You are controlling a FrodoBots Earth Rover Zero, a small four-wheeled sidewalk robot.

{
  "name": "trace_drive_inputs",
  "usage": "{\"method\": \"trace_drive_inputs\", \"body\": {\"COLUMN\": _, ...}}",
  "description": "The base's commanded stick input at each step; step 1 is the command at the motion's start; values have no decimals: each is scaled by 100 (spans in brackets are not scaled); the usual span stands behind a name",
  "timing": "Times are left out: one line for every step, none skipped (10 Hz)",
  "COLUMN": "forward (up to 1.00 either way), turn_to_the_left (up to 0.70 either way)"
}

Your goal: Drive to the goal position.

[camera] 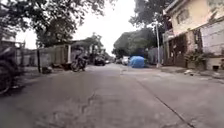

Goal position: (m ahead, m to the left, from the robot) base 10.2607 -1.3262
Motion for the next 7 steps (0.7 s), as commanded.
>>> {"method": "trace_drive_inputs", "body": {"forward": 100, "turn_to_the_left": 0}}
{"method": "trace_drive_inputs", "body": {"forward": 100, "turn_to_the_left": 0}}
{"method": "trace_drive_inputs", "body": {"forward": 100, "turn_to_the_left": 0}}
{"method": "trace_drive_inputs", "body": {"forward": 100, "turn_to_the_left": 0}}
{"method": "trace_drive_inputs", "body": {"forward": 100, "turn_to_the_left": 0}}
{"method": "trace_drive_inputs", "body": {"forward": 100, "turn_to_the_left": 0}}
{"method": "trace_drive_inputs", "body": {"forward": 100, "turn_to_the_left": 0}}
